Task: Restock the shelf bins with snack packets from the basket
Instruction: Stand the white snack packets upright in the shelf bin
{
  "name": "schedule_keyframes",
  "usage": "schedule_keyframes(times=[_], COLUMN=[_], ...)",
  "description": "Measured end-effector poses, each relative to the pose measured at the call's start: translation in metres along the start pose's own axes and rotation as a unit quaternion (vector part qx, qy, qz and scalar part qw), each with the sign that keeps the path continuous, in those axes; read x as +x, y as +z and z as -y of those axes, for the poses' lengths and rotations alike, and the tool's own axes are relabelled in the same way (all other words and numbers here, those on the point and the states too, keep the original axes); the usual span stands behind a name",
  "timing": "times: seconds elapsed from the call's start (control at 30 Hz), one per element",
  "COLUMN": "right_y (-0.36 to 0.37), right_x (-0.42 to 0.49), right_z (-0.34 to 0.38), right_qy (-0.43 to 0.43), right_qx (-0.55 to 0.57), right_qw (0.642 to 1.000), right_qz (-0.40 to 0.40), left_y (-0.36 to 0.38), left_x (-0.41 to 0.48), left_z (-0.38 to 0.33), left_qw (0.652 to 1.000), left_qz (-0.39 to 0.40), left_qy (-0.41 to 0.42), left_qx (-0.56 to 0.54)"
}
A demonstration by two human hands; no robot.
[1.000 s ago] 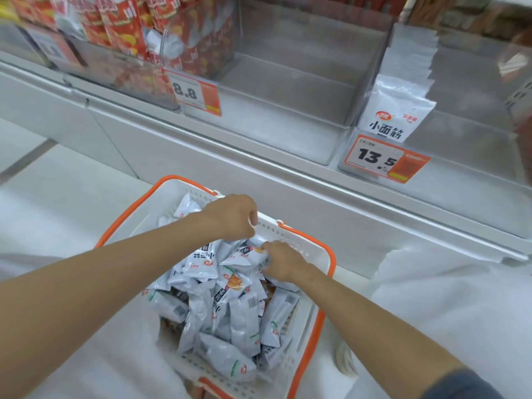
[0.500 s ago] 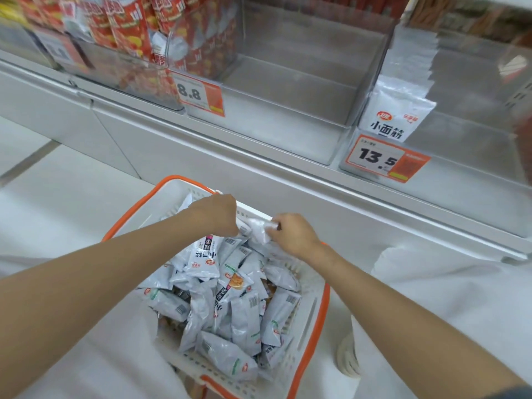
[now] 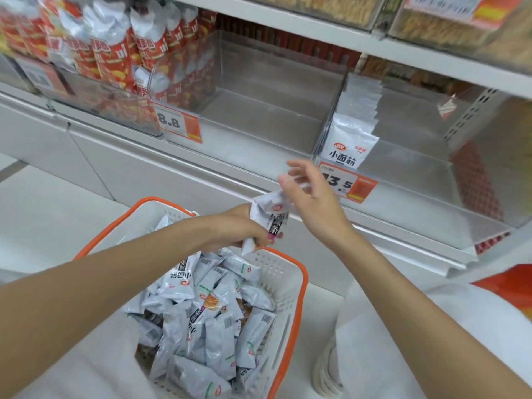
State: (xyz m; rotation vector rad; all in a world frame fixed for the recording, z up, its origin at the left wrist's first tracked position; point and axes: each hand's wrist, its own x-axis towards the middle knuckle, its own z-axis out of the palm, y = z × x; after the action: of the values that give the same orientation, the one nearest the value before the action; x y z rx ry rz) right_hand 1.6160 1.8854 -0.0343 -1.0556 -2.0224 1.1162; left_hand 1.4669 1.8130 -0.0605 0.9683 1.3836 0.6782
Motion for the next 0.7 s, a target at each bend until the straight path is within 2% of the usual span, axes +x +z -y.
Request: schedule_keyframes(times=[0.1, 0.2, 0.27, 0.37, 0.53, 0.63, 0.7], right_y=[0.001, 0.002, 0.0, -0.01, -0.032, -0.035, -0.04], right_x=[0.003, 0.007, 0.009, 0.012, 0.024, 0.023, 0.021], right_z=[-0.006, -0.008, -0.008, -0.004, 0.001, 0.006, 0.01], right_qy=[-0.112, -0.135, -0.141, -0.13, -0.072, -0.057, -0.032], right_qx=[-0.065, -0.085, -0.102, -0.101, -0.037, 0.005, 0.042], right_qw=[0.991, 0.985, 0.98, 0.974, 0.964, 0.973, 0.991], right_qz=[-0.011, -0.062, -0.101, -0.157, -0.252, -0.222, -0.123], left_y=[0.003, 0.008, 0.01, 0.013, 0.016, 0.013, 0.009], left_x=[-0.006, -0.008, -0.01, -0.011, -0.011, -0.012, -0.012], left_z=[-0.008, -0.009, -0.01, -0.012, -0.025, -0.025, -0.02], left_qw=[0.996, 0.994, 0.995, 0.996, 0.996, 0.995, 0.996], left_qz=[0.088, 0.108, 0.098, 0.065, 0.031, 0.031, 0.018], left_qy=[-0.017, -0.011, 0.003, 0.039, 0.073, 0.08, 0.081], left_qx=[0.009, -0.027, -0.021, 0.045, 0.039, 0.048, 0.041])
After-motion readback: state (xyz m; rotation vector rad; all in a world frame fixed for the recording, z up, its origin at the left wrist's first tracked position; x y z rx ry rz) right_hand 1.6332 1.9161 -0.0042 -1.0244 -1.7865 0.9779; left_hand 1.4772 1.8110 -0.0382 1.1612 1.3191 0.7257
